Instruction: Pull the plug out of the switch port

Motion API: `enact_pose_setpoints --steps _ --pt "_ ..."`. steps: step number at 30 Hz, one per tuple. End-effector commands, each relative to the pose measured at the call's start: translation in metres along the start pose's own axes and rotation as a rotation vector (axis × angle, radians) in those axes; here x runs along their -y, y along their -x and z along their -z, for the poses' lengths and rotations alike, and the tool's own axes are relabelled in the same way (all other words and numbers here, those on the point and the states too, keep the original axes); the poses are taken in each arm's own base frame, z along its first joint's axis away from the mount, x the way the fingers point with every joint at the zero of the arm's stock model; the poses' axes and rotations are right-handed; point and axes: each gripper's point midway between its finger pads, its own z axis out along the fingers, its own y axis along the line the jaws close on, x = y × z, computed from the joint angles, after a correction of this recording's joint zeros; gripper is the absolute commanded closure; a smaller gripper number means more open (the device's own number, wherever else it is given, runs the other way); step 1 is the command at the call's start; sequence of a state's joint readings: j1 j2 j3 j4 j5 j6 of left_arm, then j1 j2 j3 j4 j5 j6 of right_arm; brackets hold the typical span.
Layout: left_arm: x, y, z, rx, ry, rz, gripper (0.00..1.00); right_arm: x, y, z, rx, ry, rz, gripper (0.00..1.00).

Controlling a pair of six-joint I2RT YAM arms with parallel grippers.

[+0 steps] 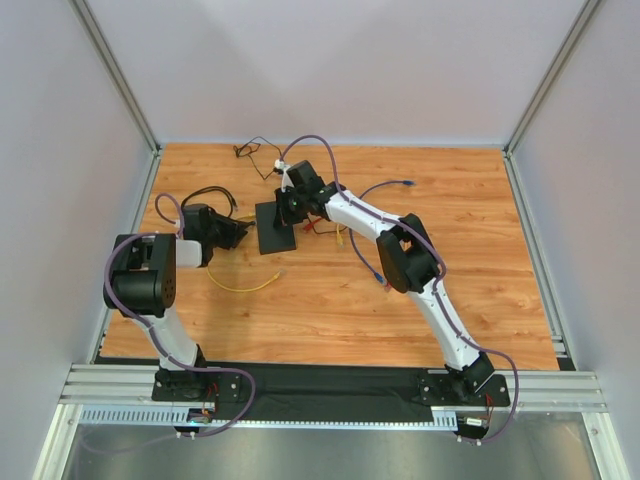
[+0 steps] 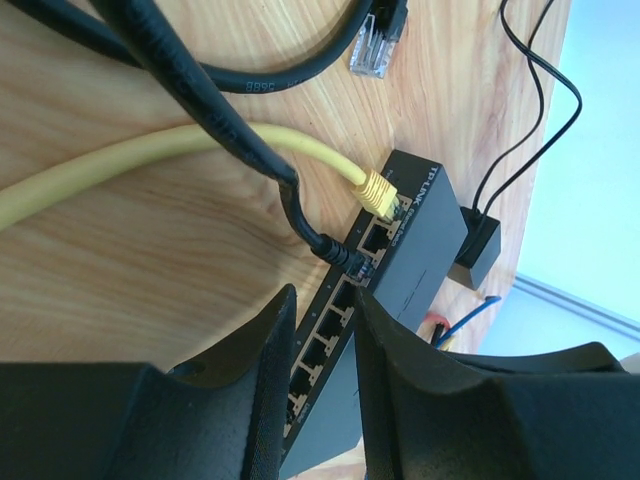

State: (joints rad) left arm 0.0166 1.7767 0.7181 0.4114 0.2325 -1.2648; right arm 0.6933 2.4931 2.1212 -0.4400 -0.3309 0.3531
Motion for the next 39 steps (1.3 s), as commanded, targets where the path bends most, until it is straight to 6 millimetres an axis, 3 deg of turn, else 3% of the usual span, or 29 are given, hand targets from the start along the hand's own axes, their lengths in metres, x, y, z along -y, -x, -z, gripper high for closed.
enact_pose_setpoints --steps 1,16,29,39 --pt "0.023 0.008 -0.003 0.003 -0.069 0.017 0.62 0.015 -0.024 -0.007 -0.083 -0.055 0.02 1.0" --pt "0.027 0.003 -0.024 -0.045 -0.109 0.063 0.56 0.019 -0.031 -0.011 -0.114 -0.055 0.028 1.0" --pt "0.016 -0.004 -0.027 -0.075 -0.111 0.1 0.63 0.02 -0.03 -0.012 -0.113 -0.059 0.025 1.0" --pt "0.004 -0.007 -0.028 -0.067 -0.12 0.105 0.78 0.026 -0.031 -0.011 -0.117 -0.074 0.008 1.0"
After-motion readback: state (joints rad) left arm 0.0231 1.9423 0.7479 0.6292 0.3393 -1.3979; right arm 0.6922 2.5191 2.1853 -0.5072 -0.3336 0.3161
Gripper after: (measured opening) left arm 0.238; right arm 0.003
